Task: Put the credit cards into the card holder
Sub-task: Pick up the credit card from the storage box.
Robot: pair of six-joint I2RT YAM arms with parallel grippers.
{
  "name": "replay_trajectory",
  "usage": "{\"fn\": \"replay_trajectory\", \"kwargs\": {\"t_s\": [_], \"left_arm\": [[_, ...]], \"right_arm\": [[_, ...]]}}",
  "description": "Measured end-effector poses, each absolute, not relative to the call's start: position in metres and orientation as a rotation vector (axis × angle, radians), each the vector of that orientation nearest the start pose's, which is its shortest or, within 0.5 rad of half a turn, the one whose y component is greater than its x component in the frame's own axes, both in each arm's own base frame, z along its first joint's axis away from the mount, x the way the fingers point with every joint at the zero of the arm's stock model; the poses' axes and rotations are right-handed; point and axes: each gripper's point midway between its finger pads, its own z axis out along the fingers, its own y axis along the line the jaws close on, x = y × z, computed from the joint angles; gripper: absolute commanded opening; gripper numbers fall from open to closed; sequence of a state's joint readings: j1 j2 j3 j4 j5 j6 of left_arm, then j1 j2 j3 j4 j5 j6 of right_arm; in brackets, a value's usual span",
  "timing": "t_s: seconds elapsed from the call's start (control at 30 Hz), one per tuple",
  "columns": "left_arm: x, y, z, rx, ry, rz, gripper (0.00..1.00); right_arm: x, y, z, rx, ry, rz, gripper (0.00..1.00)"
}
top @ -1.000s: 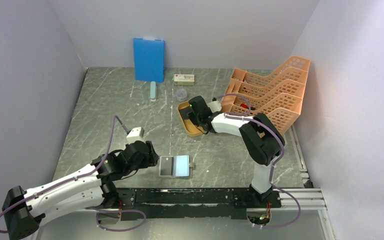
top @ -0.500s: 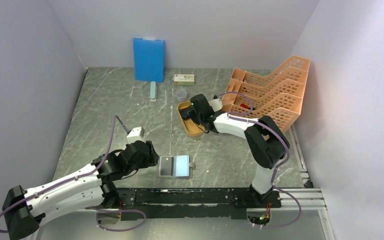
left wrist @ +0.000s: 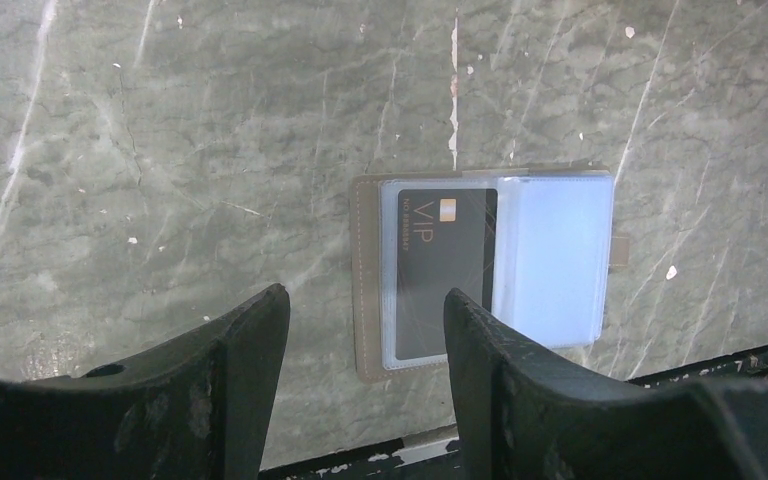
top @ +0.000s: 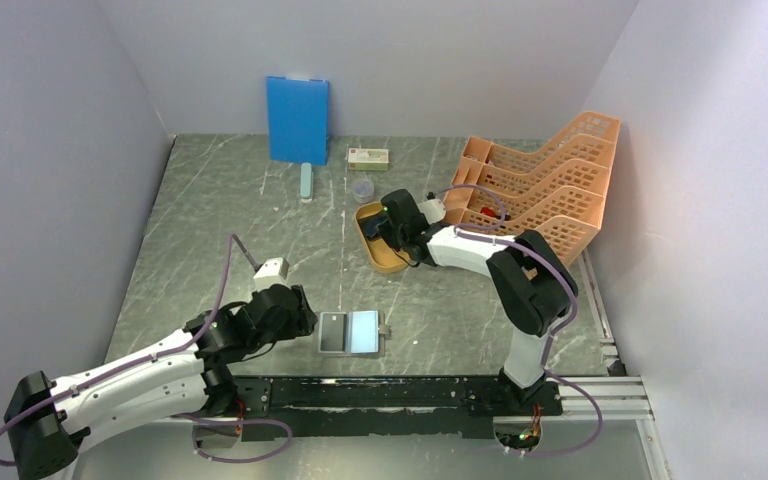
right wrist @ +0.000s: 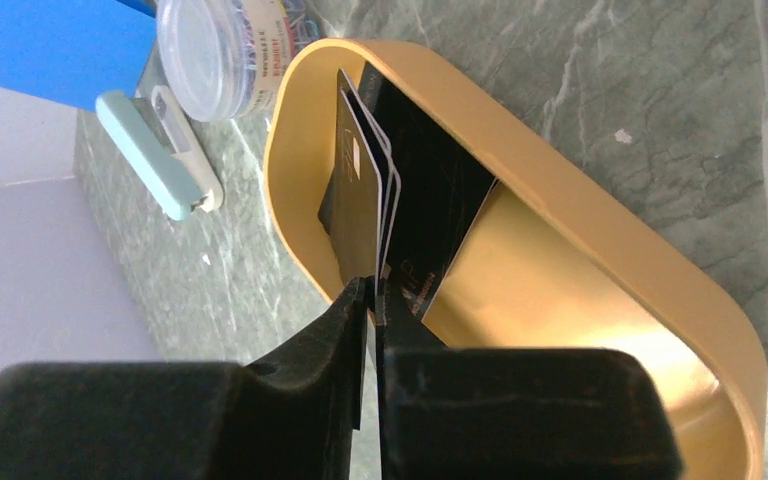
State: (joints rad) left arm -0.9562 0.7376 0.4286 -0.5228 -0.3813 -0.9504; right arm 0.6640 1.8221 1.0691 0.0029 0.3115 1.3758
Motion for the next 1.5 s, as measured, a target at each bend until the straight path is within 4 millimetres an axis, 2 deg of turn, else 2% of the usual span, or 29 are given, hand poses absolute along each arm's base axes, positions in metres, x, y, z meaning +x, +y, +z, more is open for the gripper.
{"fn": "replay_trajectory", "kwargs": {"t_s": [0.4, 0.5, 0.6, 0.77, 1.07, 1.3, 1.5], "left_arm": [[0.156, -0.165, 0.068, -0.17, 2.387, -0.482, 0.63], [0.155, -0.165, 0.067, -0.168, 2.391, -0.481, 0.63], [0.155, -0.165, 0.066, -0.167, 2.395, -0.478, 0.63], [0.155, -0.166, 0.065, -0.169, 2.395, -0.48, 0.63], [0.156, -0.168, 0.065, -0.167, 2.397, -0.489, 0.63], [0.156, -0.168, 0.065, -0.167, 2.398, -0.488, 0.63], [0.156, -0.168, 0.063, -0.165, 2.403, -0.48, 0.63]], "right_arm": [[0.392, 0.282, 0.048, 0.992, 2.204, 0.651, 0.3], [0.391, 0.281, 0.044, 0.989, 2.218, 0.64, 0.28], [0.391, 0.279, 0.043, 0.987, 2.22, 0.637, 0.21], [0.391, 0.279, 0.042, 0.985, 2.219, 0.644, 0.19], [0.389, 0.278, 0.038, 0.982, 2.226, 0.64, 0.38], [0.385, 0.277, 0.035, 0.971, 2.245, 0.631, 0.35], [0.386, 0.279, 0.037, 0.964, 2.244, 0.645, 0.24]]}}
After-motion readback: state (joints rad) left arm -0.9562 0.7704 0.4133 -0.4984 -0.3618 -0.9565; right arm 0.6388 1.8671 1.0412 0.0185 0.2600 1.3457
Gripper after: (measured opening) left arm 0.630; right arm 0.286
